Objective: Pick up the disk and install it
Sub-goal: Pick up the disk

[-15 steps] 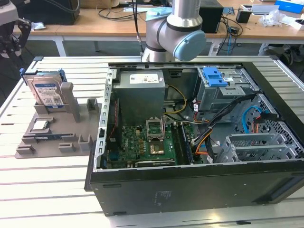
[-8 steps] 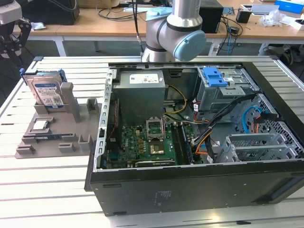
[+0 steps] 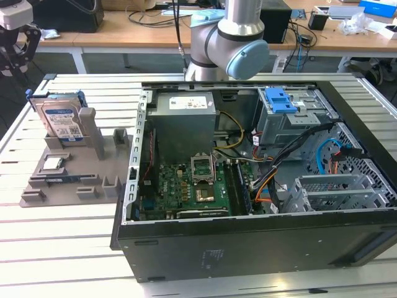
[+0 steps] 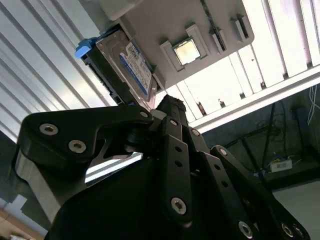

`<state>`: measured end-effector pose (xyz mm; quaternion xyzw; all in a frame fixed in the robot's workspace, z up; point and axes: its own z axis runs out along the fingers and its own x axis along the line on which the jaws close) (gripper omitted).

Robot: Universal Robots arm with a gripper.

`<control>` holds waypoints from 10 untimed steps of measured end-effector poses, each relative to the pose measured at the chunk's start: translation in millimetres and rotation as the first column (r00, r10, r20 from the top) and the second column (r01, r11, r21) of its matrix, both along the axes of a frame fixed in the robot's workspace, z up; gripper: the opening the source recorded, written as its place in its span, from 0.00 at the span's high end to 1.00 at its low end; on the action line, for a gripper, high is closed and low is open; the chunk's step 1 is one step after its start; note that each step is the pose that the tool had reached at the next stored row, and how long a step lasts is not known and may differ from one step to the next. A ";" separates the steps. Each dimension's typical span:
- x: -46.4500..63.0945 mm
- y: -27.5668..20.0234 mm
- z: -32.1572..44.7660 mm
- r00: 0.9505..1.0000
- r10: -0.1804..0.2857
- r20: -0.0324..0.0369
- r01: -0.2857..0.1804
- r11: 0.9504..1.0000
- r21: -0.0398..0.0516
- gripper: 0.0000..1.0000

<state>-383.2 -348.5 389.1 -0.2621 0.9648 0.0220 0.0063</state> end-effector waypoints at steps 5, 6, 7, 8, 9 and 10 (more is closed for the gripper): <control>0.0 0.0 0.0 0.999 0.051 0.000 -0.051 0.999 0.000 0.90; 0.0 0.0 0.0 0.998 0.059 0.000 -0.059 0.998 0.000 0.90; 0.0 0.0 0.0 0.998 0.067 0.000 -0.067 0.998 0.000 0.90; 0.0 0.0 0.0 0.997 0.075 0.000 -0.075 0.997 0.000 0.90; 0.0 0.0 0.0 0.997 0.083 0.000 -0.083 0.997 0.000 0.90; 0.0 0.0 0.0 0.995 0.098 0.000 -0.098 0.995 0.000 0.90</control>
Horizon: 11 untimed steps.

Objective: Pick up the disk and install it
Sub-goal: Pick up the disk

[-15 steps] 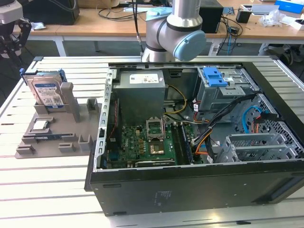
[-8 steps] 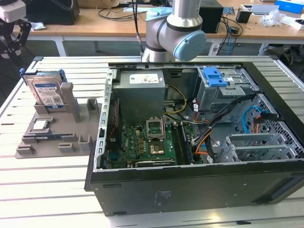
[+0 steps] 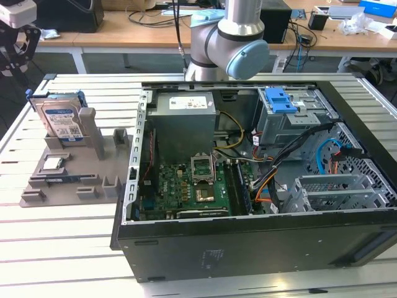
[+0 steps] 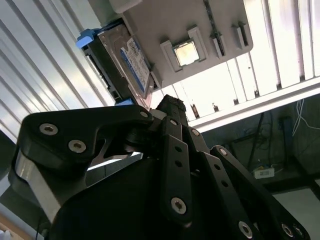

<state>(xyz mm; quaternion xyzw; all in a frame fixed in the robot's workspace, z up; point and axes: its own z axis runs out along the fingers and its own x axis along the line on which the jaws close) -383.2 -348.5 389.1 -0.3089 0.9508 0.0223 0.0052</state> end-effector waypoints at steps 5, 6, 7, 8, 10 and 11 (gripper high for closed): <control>0.0 0.0 0.0 0.998 0.058 0.000 -0.058 0.998 0.000 0.90; 0.0 0.0 0.0 0.997 0.076 0.000 -0.076 0.997 0.000 0.90; 0.0 0.0 0.0 0.996 0.088 0.000 -0.088 0.996 0.000 0.90; 0.0 0.0 0.0 0.995 0.096 0.000 -0.096 0.995 0.000 0.90; 0.0 0.0 0.0 0.993 0.116 0.000 -0.116 0.993 0.000 0.90; 0.0 0.0 0.0 0.992 0.128 0.000 -0.128 0.992 0.000 0.90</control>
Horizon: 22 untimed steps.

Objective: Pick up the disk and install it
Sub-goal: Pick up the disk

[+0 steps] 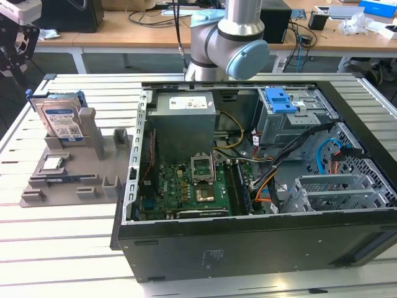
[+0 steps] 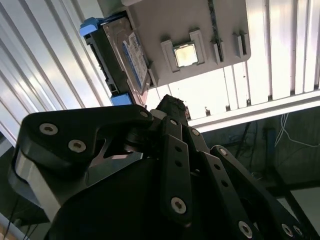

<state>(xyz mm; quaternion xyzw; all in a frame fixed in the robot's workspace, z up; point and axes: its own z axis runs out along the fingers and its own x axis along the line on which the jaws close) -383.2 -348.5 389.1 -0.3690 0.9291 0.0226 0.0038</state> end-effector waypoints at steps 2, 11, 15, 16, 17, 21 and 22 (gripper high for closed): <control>0.0 0.0 0.0 1.000 0.019 0.000 -0.019 1.000 0.000 0.90; 0.0 0.0 0.0 0.989 0.145 0.000 -0.145 0.989 0.000 0.90; 0.0 0.0 0.0 0.973 0.232 0.000 -0.232 0.973 0.000 0.90; 0.0 0.0 0.0 0.969 0.247 0.000 -0.247 0.969 0.000 0.90; 0.0 0.0 0.0 0.966 0.258 0.000 -0.258 0.966 0.000 0.90; 0.0 0.0 0.0 0.952 0.307 0.000 -0.307 0.952 0.000 0.90; 0.0 0.0 0.0 0.949 0.316 0.000 -0.316 0.949 0.000 0.90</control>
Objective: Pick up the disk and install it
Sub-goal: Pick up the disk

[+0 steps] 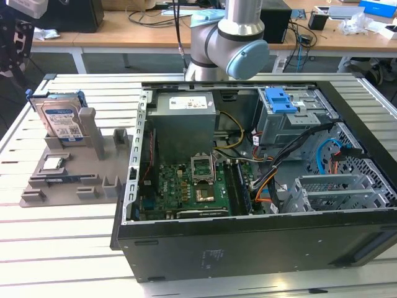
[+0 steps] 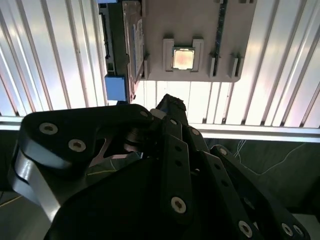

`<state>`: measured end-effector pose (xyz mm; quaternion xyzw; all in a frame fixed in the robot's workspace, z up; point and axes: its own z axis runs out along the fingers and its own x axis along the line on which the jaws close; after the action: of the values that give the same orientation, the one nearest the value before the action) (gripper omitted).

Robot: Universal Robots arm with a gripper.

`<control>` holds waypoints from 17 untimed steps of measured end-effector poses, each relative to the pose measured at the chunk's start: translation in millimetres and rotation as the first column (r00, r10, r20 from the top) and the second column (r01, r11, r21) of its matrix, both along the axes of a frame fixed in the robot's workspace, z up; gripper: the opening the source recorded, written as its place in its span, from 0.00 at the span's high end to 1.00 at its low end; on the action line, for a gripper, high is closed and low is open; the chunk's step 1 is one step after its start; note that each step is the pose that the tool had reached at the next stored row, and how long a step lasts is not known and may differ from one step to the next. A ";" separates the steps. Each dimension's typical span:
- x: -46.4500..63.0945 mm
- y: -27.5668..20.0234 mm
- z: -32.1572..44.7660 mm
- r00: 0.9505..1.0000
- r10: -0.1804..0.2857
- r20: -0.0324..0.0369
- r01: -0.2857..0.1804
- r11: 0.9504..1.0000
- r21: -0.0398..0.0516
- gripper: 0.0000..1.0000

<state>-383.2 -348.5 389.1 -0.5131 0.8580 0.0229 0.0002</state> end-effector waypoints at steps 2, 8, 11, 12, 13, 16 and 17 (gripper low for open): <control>0.0 0.0 0.0 1.000 0.024 0.000 -0.024 1.000 0.000 0.90; 0.0 0.0 0.0 0.995 0.101 0.000 -0.101 0.995 0.000 0.90; 0.0 0.0 0.0 0.991 0.136 0.000 -0.136 0.991 0.000 0.90; 0.0 0.0 0.0 0.989 0.145 0.000 -0.145 0.989 0.000 0.90; 0.0 0.0 0.0 0.988 0.155 0.000 -0.155 0.988 0.000 0.90; 0.0 0.0 0.0 0.982 0.186 0.000 -0.186 0.982 0.000 0.90; 0.0 0.0 0.0 0.981 0.195 0.000 -0.195 0.981 0.000 0.90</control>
<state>-383.2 -348.5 389.1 -0.5946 0.8037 0.0228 -0.0021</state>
